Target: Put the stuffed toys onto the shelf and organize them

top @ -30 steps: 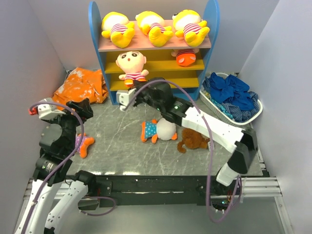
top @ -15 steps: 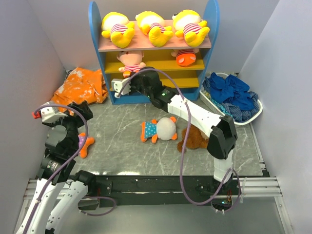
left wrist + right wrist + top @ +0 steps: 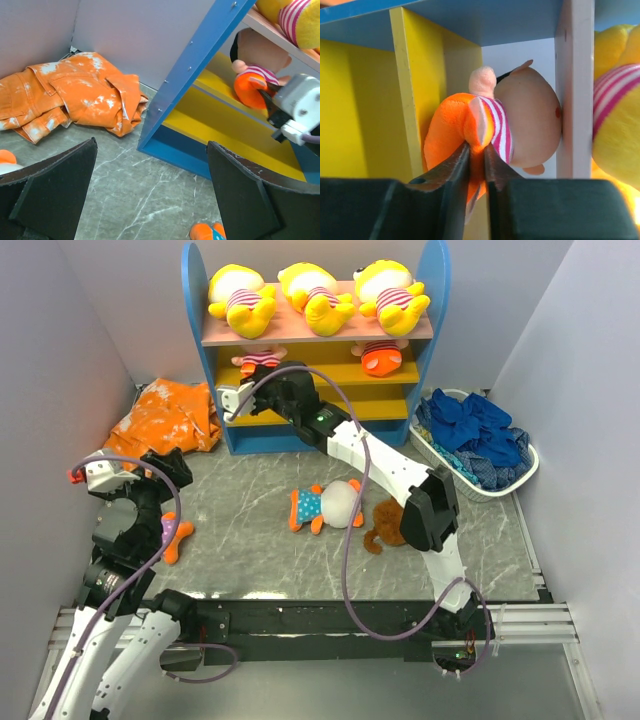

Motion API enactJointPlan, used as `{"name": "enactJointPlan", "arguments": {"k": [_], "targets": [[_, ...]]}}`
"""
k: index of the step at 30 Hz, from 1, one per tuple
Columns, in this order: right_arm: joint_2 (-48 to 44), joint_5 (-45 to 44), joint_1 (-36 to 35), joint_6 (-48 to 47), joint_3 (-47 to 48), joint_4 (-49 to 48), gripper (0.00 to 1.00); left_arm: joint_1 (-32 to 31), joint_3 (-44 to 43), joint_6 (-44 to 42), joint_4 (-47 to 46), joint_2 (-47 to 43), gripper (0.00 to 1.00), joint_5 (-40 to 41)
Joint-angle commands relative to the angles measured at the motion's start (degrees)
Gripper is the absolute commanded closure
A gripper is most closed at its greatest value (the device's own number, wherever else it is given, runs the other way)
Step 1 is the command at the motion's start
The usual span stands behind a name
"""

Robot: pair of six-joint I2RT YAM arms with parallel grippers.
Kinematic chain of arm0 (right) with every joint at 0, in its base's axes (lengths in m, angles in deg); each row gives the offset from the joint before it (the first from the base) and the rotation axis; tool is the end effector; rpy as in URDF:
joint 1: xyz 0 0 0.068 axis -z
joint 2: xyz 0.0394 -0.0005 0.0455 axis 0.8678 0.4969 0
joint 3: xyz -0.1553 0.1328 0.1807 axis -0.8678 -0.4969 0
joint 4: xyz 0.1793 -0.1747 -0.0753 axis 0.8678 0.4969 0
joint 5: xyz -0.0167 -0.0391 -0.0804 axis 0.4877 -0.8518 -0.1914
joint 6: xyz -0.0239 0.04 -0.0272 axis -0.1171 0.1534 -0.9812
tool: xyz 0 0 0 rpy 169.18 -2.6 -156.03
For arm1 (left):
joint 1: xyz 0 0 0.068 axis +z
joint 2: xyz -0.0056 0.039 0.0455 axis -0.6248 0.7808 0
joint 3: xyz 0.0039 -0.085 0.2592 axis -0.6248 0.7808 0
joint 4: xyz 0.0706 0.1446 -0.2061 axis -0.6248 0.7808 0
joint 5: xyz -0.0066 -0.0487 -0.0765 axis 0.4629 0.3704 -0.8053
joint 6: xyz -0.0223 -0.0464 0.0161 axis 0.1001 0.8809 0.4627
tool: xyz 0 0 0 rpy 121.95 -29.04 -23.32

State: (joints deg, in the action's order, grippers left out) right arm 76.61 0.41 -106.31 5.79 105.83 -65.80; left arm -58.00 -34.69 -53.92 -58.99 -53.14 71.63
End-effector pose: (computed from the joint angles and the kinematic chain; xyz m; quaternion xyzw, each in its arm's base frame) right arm 0.3520 0.3650 0.3829 -0.6537 0.3537 -0.1903 0.6414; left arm 0.0987 -0.0141 0.3723 -0.2529 0.6425 -0.0988 0.7166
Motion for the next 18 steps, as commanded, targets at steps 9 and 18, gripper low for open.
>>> {"name": "enactJointPlan", "arguments": {"k": [9,18], "targets": [[1.92,-0.46,0.67,-1.72,4.99,-3.74,0.65,-0.62,0.41,-1.67,-2.06,-1.32,0.04,1.0],[-1.94,2.0,0.67,-1.55,0.77,-6.3,0.54,-0.62,0.67,-1.67,-1.97,-1.5,0.04,0.91]]}}
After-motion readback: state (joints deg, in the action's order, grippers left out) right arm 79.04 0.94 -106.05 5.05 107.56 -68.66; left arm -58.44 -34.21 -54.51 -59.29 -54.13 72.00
